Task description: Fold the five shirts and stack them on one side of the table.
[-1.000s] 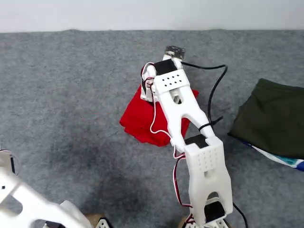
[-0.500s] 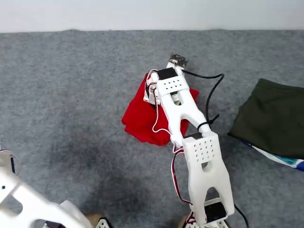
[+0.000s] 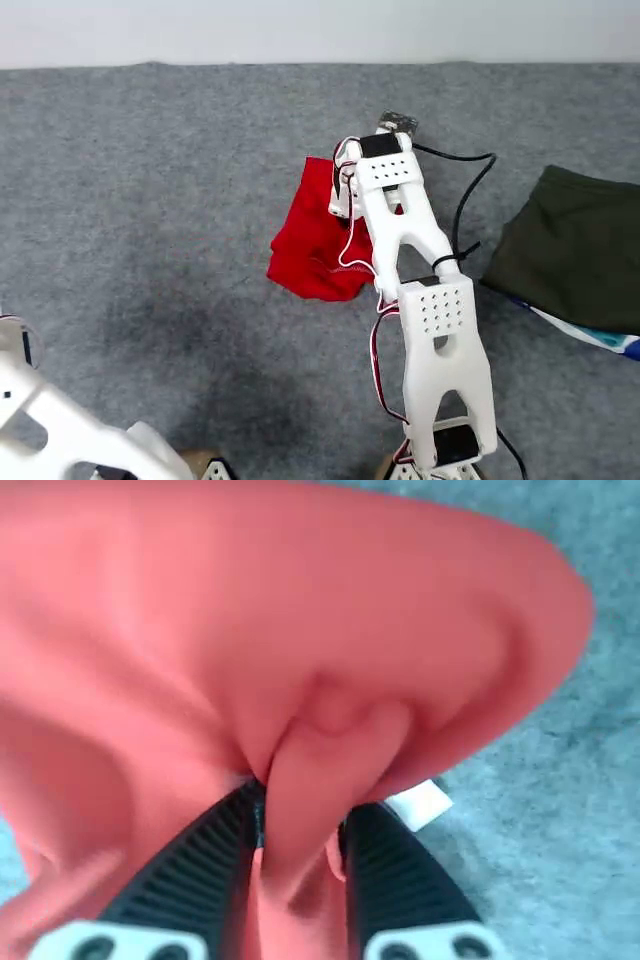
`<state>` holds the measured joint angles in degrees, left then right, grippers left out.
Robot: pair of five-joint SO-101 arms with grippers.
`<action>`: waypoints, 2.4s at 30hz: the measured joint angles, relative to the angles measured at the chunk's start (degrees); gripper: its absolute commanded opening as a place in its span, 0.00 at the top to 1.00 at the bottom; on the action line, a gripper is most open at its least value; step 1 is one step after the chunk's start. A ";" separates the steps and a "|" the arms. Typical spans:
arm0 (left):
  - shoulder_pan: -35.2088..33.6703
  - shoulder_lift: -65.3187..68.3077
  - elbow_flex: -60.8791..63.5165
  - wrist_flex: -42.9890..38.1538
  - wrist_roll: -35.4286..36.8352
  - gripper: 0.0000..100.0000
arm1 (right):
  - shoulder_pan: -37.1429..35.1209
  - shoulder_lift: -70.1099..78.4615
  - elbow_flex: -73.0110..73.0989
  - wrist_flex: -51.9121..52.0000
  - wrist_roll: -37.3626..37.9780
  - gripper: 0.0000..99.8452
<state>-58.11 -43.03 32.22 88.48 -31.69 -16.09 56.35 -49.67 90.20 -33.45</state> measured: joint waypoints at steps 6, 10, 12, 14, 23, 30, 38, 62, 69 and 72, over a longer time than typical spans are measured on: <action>0.00 0.00 0.00 0.00 -0.09 0.98 | 0.00 -0.53 -6.77 8.00 4.48 0.99; 0.00 0.00 0.00 0.00 -0.09 0.98 | 0.00 -5.19 -10.73 10.11 7.21 0.99; 0.00 0.00 0.00 0.00 -0.09 0.98 | 0.00 -8.35 -11.08 10.11 8.70 0.99; 0.00 0.00 0.00 0.00 -0.09 0.98 | 0.18 -11.60 -11.16 10.20 10.29 0.99; 0.00 0.00 0.00 0.00 -0.09 0.98 | 2.73 -28.48 -3.52 10.29 16.70 0.99; 2.29 0.00 0.00 -0.35 -0.26 0.98 | 12.75 -41.93 8.00 10.29 24.62 0.99; 7.91 0.00 0.00 -0.35 -0.26 0.98 | 25.41 -49.93 9.67 10.37 33.49 0.99; 12.75 0.00 4.75 -0.35 -0.26 0.98 | 51.43 -28.48 7.56 -0.88 53.54 0.67; 12.75 0.00 4.75 -0.35 -0.18 0.98 | 48.18 -31.38 1.32 9.58 52.75 0.99; 12.75 0.00 4.75 -0.35 -0.18 0.98 | 45.45 -33.67 1.23 10.29 52.66 0.95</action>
<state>-45.36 -43.03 36.97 88.13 -31.87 29.36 22.68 -48.44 100.48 19.21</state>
